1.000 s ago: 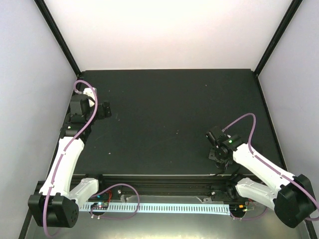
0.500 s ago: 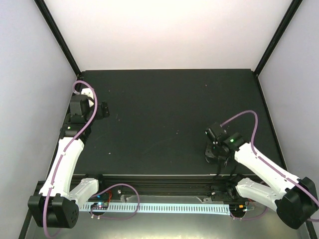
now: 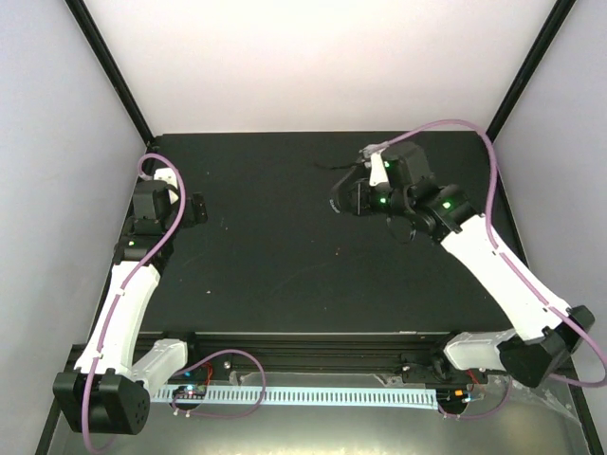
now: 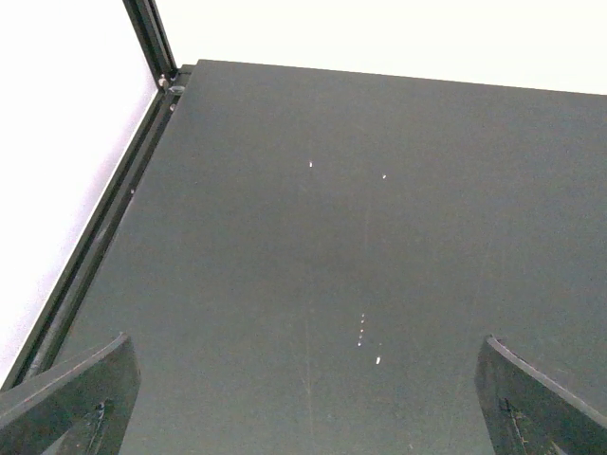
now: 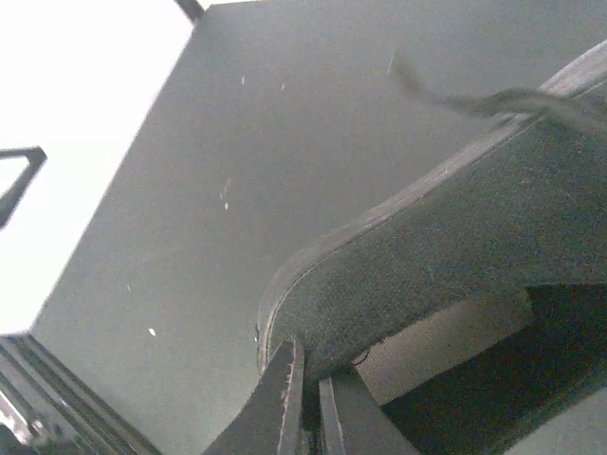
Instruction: Tie the shoes
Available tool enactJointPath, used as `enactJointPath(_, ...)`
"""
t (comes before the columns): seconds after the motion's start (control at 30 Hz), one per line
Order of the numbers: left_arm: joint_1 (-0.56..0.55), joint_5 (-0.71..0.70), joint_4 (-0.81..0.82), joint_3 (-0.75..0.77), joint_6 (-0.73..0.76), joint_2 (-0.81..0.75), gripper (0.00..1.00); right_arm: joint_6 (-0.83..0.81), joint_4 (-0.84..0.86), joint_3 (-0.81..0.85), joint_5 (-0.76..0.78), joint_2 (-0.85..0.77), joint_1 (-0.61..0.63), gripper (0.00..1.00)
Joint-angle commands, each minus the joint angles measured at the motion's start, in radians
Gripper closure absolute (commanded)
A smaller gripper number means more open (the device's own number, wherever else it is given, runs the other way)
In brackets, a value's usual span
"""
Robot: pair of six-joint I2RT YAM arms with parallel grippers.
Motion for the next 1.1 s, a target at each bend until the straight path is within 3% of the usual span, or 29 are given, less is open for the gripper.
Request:
enactJointPath(0.0, -0.001, -0.01, -0.006, -0.004, 0.014, -0.012, 0.01, -0.183, 0.067, -0.073, -0.062, 0.05, 0.052, 0.98)
enactJointPath(0.3, -0.001, 0.032, -0.009, -0.001, 0.012, 0.007, 0.01, -0.285, 0.23, -0.413, -0.022, 0.069, 0.2, 0.98)
enactJointPath(0.7, -0.001, 0.056, -0.008, -0.001, 0.013, 0.01, 0.01, -0.429, 0.172, -0.338, 0.027, 0.135, 0.381, 0.98)
enactJointPath(0.97, 0.0, 0.091, -0.008, -0.001, 0.014, 0.015, 0.01, -0.331, 0.214, -0.453, -0.003, 0.196, 0.587, 0.98)
enactJointPath(1.0, -0.001, 0.097, -0.009, -0.001, 0.015, 0.016, 0.01, -0.311, 0.213, -0.46, -0.003, 0.195, 0.611, 0.96)
enactJointPath(1.07, -0.001, 0.108, -0.009, 0.001, 0.012, 0.02, 0.01, -0.268, 0.202, -0.465, -0.004, 0.178, 0.643, 0.73)
